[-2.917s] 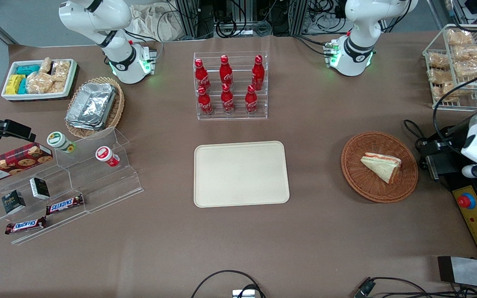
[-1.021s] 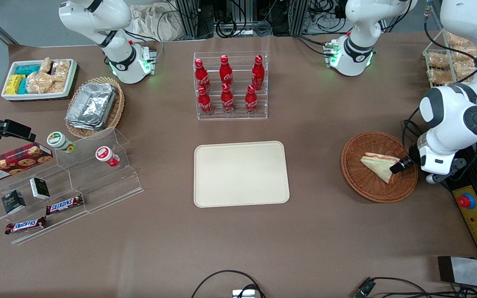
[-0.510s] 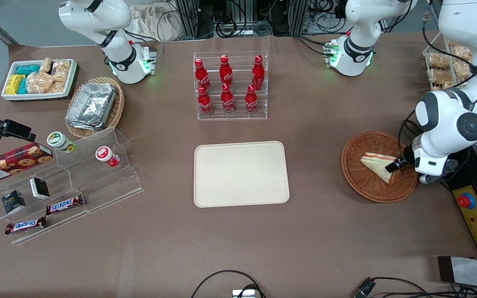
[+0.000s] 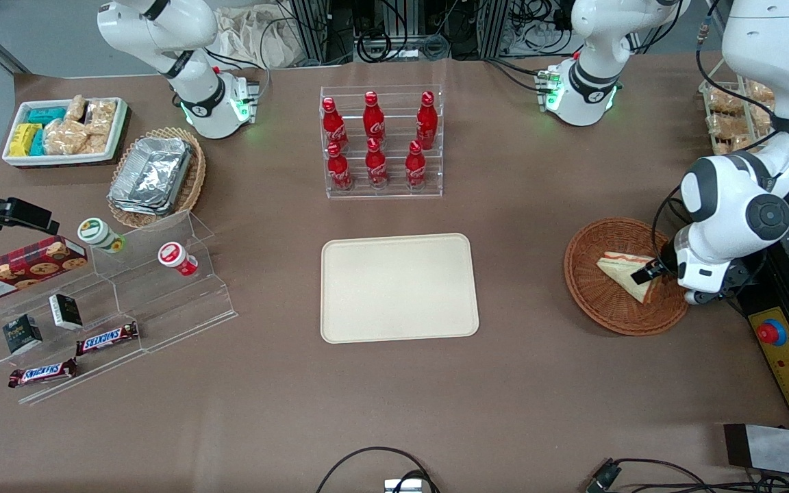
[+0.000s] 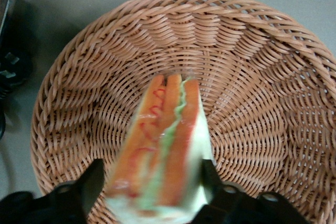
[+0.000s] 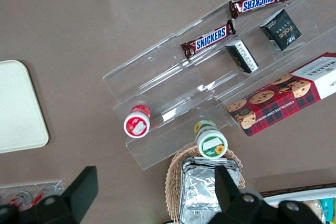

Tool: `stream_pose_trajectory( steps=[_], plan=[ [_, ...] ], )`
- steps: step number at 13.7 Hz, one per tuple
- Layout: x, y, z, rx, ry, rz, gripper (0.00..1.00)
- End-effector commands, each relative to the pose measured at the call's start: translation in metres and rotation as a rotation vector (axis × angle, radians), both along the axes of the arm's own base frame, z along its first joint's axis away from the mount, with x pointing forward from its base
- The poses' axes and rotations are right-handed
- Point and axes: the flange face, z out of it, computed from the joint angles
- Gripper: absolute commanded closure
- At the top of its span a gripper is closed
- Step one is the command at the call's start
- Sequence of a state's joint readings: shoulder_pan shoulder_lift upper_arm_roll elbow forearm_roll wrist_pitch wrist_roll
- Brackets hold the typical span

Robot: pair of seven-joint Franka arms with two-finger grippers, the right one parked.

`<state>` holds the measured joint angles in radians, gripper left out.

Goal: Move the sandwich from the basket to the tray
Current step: 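Lower the open left gripper around the sandwich and close it, then lift the held sandwich up out of the basket with the left gripper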

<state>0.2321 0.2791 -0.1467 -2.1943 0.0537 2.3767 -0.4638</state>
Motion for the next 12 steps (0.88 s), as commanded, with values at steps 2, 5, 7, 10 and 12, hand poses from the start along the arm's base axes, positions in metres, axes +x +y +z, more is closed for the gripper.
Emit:
stream_pose_trajectory(
  steps=[2, 5, 7, 10, 12],
  plan=[
    [-0.004, -0.005, 0.004, -0.006, 0.016, 0.001, 0.92],
    [0.010, -0.003, 0.036, 0.001, 0.011, -0.003, 1.00],
    [0.029, -0.006, 0.072, -0.001, 0.086, -0.011, 1.00],
    [0.053, -0.040, 0.128, -0.009, 0.119, -0.071, 1.00],
    [0.064, -0.069, 0.162, -0.014, 0.090, -0.120, 1.00]
  ],
)
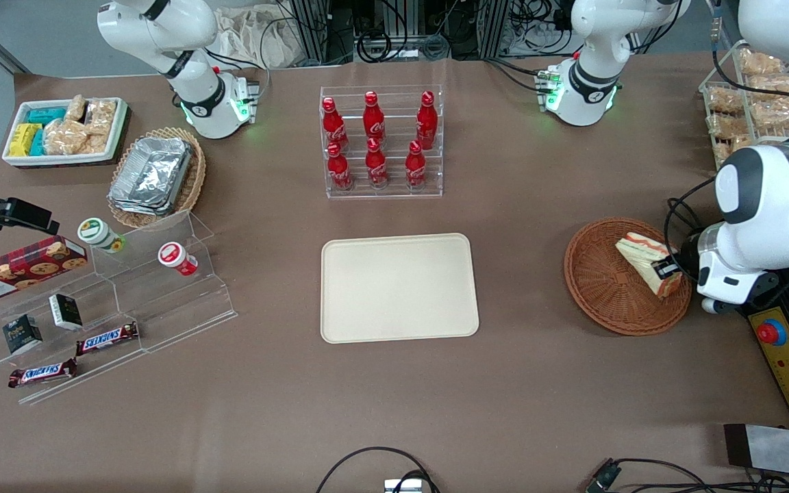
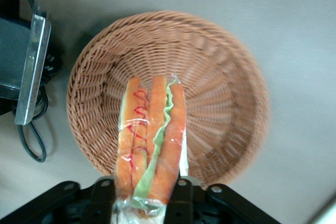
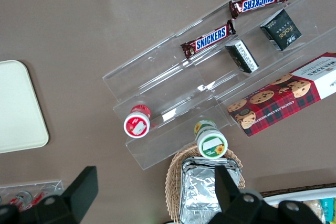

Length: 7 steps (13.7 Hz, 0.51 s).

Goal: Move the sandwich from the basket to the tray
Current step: 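Lift the held sandwich up out of the basket with the left gripper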

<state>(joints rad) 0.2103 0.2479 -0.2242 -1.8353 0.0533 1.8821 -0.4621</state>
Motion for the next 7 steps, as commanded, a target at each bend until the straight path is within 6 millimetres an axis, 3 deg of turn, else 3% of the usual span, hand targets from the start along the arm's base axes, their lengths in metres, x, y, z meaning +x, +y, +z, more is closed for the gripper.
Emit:
stream_pose_trajectory(
  steps=[1, 3, 5, 7],
  plan=[
    [0.016, -0.048, 0.044, -0.025, -0.026, -0.074, 1.00],
    [0.021, -0.107, 0.061, -0.044, -0.015, -0.165, 1.00],
    [0.024, -0.177, 0.066, -0.058, -0.025, -0.249, 1.00],
    [0.019, -0.240, 0.050, -0.058, -0.014, -0.230, 1.00]
  ],
)
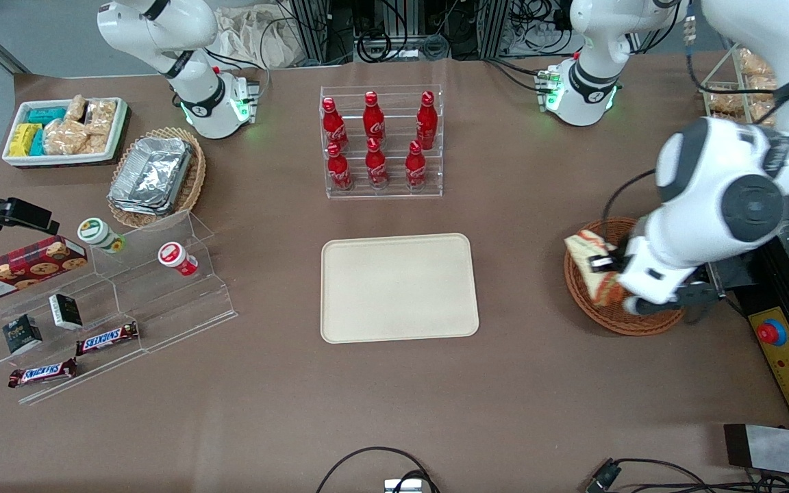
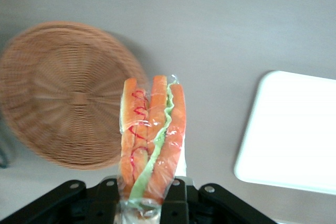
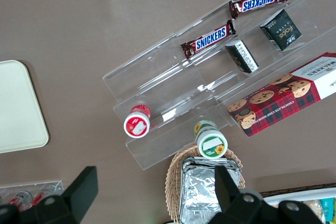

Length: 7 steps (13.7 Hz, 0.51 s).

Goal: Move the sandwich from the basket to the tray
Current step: 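Carry the sandwich over the beige tray with the left gripper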

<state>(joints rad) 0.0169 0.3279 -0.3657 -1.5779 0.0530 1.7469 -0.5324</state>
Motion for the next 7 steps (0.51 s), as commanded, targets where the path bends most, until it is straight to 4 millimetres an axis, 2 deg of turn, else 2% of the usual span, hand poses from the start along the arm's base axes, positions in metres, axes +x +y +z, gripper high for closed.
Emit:
stream_pose_trajectory(
  steps=[1, 2, 4, 7],
  plan=[
    [0.005, -0.074, -0.032, 0.006, 0.045, 0.034, 1.00],
    [0.002, -0.105, -0.047, -0.004, 0.045, 0.008, 1.00],
    [-0.001, -0.150, -0.081, 0.002, 0.023, -0.059, 1.00],
    [-0.006, -0.187, -0.138, 0.002, -0.014, -0.146, 1.00]
  ],
)
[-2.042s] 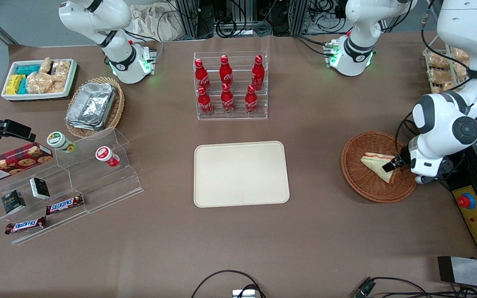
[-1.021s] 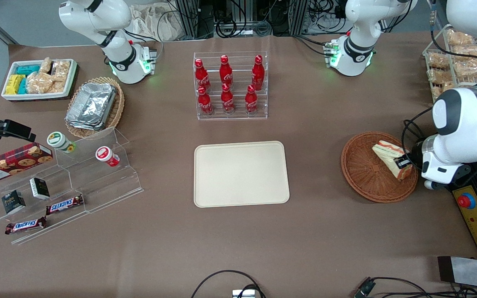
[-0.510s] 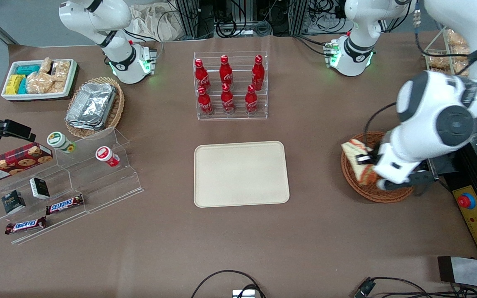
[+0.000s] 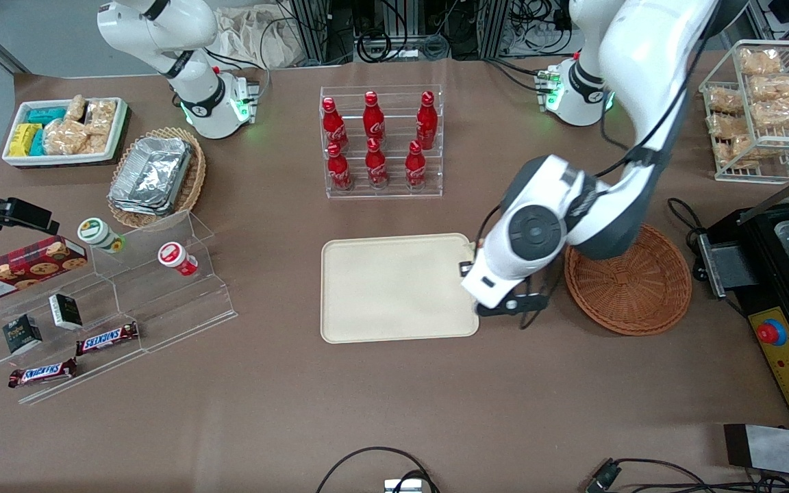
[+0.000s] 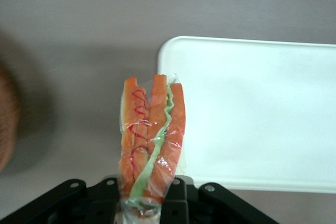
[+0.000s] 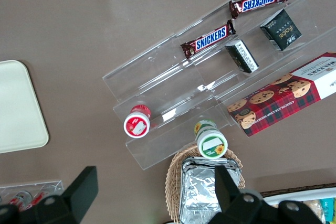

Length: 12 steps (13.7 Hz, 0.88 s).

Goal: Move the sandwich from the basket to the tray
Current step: 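Carry the sandwich over the beige tray with the left gripper, then lower the sandwich onto the tray and open the left gripper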

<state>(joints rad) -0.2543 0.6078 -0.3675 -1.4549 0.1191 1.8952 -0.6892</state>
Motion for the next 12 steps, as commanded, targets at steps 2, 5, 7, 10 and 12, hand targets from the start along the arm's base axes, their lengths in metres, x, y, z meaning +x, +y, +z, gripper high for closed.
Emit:
stream_pose_trajectory(
  steps=[2, 5, 7, 10, 12],
  plan=[
    [0.000, -0.034, -0.061, 0.061, -0.053, -0.101, 1.00],
    [-0.008, -0.058, -0.087, 0.032, -0.088, -0.134, 1.00],
    [-0.010, -0.058, -0.094, 0.034, -0.085, -0.133, 1.00],
    [-0.009, -0.051, -0.095, 0.042, -0.074, -0.127, 0.01],
    [-0.009, -0.048, -0.093, 0.054, -0.063, -0.127, 0.00]
  ],
)
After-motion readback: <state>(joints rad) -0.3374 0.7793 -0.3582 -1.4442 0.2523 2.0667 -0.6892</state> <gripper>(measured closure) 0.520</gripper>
